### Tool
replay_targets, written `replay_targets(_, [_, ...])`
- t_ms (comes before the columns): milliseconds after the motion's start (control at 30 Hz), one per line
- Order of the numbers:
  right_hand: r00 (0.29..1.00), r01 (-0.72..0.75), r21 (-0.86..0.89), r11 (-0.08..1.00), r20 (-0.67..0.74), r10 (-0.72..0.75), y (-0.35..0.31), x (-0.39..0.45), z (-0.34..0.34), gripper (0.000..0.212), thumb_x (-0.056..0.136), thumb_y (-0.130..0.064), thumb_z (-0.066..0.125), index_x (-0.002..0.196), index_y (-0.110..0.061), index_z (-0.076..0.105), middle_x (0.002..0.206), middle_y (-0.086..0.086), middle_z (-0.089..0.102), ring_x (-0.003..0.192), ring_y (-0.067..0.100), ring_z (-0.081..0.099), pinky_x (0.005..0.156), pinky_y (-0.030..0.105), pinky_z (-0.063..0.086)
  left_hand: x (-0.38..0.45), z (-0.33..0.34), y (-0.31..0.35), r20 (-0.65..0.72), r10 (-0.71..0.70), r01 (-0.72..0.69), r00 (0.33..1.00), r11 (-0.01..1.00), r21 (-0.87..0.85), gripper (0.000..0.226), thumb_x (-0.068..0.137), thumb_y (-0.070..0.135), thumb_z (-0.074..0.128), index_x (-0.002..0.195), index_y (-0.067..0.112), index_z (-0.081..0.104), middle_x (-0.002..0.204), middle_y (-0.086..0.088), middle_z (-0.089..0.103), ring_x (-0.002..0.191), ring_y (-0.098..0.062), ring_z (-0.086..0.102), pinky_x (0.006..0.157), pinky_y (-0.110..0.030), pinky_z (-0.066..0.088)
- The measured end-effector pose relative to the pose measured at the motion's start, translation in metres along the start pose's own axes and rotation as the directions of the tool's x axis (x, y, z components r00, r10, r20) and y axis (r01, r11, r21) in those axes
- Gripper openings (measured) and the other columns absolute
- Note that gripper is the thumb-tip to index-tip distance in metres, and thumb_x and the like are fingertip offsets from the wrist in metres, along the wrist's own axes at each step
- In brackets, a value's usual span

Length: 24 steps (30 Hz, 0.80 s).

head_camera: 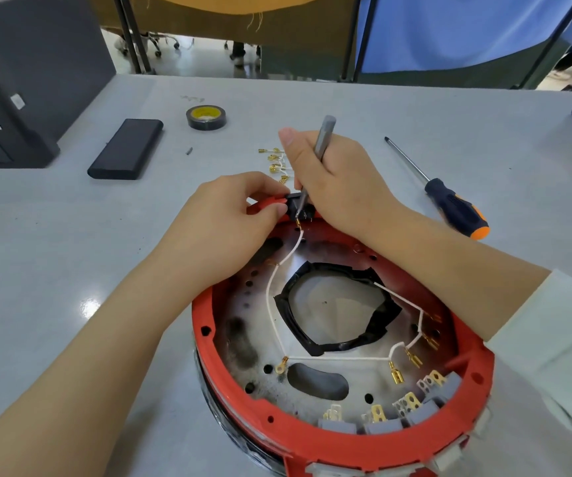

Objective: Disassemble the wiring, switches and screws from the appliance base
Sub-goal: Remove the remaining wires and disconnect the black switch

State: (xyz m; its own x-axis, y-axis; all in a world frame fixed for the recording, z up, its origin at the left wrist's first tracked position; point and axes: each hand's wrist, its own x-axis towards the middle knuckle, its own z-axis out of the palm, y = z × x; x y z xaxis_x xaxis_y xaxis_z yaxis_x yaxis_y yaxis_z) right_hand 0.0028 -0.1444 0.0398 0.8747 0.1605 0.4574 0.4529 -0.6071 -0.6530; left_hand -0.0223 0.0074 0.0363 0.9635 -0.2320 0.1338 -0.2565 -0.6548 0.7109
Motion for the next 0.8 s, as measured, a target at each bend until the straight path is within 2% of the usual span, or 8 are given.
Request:
replay_targets(133, [0.991,-0.114,-0.045,0.992,0.068,0.117,-0.003,0.012,-0.003,0.052,0.101,-0.039,0.037,0.056,-0.015,0.047,0.039,-0.016,0.047,0.049,0.006,0.046,0.061,0.029,0.04,-0.001,-0.001,0.001,0.001,-0.01,0.01,1.0,1.0,-0.011,0.021,0.091,0.029,0.057,0.109,0.035,0.066,0.094,0.022,0.063,0.088,0.003,0.061,0.082,-0.023,0.046])
replay_targets(200, [0.984,-0.137,-0.075,0.988,0.104,0.145,-0.005,0.015,-0.002,0.053,0.101,-0.041,0.036,0.055,-0.017,0.046,0.041,-0.012,0.048,0.052,0.01,0.047,0.063,0.033,0.041,-0.001,0.0,0.0,0.004,-0.009,0.009,1.0,1.0,-0.012,0.02,0.091,0.029,0.057,0.108,0.036,0.066,0.096,0.021,0.064,0.088,0.004,0.061,0.08,-0.021,0.046])
replay_targets(333, [0.984,-0.092,-0.298,0.95,0.12,0.133,-0.007,0.016,0.005,0.051,0.099,-0.045,0.034,0.058,-0.018,0.045,0.056,-0.004,0.051,0.059,0.015,0.051,0.063,0.035,0.04,0.0,0.0,-0.001,0.009,-0.002,0.002,1.0,1.0,-0.004,0.019,0.091,0.029,0.056,0.106,0.036,0.066,0.094,0.024,0.064,0.085,0.006,0.06,0.074,-0.014,0.044])
replay_targets(400, [0.982,-0.17,-0.083,0.982,0.073,0.176,-0.005,0.015,0.003,0.052,0.099,-0.041,0.038,0.054,-0.017,0.047,0.047,-0.009,0.05,0.052,0.009,0.051,0.064,0.034,0.045,0.0,0.0,-0.002,0.008,-0.008,0.008,1.0,1.0,-0.015,0.018,0.091,0.03,0.057,0.106,0.037,0.066,0.094,0.021,0.065,0.081,0.006,0.06,0.075,-0.019,0.046])
replay_targets(500, [0.968,-0.246,0.248,0.937,0.023,0.248,0.002,0.016,-0.004,0.055,0.1,-0.035,0.043,0.049,-0.016,0.049,0.038,-0.012,0.043,0.045,0.006,0.047,0.065,0.038,0.052,0.001,0.0,-0.004,0.001,-0.011,0.011,1.0,1.0,-0.018,0.015,0.091,0.032,0.058,0.101,0.039,0.066,0.085,0.024,0.062,0.062,0.013,0.055,0.065,-0.018,0.042])
replay_targets(600, [0.974,-0.227,0.277,0.934,0.058,0.22,-0.001,0.015,-0.004,0.054,0.1,-0.033,0.044,0.049,-0.016,0.048,0.038,-0.011,0.039,0.042,0.006,0.042,0.054,0.03,0.045,0.001,0.001,-0.004,0.001,-0.012,0.012,1.0,1.0,-0.021,0.015,0.091,0.031,0.058,0.101,0.038,0.067,0.084,0.025,0.062,0.062,0.011,0.055,0.064,-0.017,0.04])
replay_targets(700, [0.971,-0.237,0.419,0.877,0.086,0.221,-0.007,0.011,-0.01,0.049,0.101,-0.025,0.044,0.055,-0.01,0.044,0.035,-0.01,0.032,0.033,0.005,0.032,0.04,0.017,0.031,0.001,0.0,-0.003,0.002,-0.019,0.019,1.0,0.999,-0.025,0.016,0.091,0.032,0.058,0.104,0.037,0.067,0.088,0.022,0.064,0.067,0.005,0.056,0.065,-0.019,0.041])
replay_targets(800, [0.98,-0.196,0.445,0.874,0.116,0.161,-0.015,0.006,-0.026,0.037,0.1,-0.025,0.048,0.067,-0.008,0.046,0.037,-0.004,0.037,0.031,0.007,0.031,0.035,0.015,0.026,0.0,0.0,-0.002,0.005,-0.017,0.017,1.0,1.0,-0.019,0.016,0.091,0.033,0.058,0.104,0.037,0.067,0.091,0.019,0.065,0.072,0.003,0.057,0.065,-0.019,0.041])
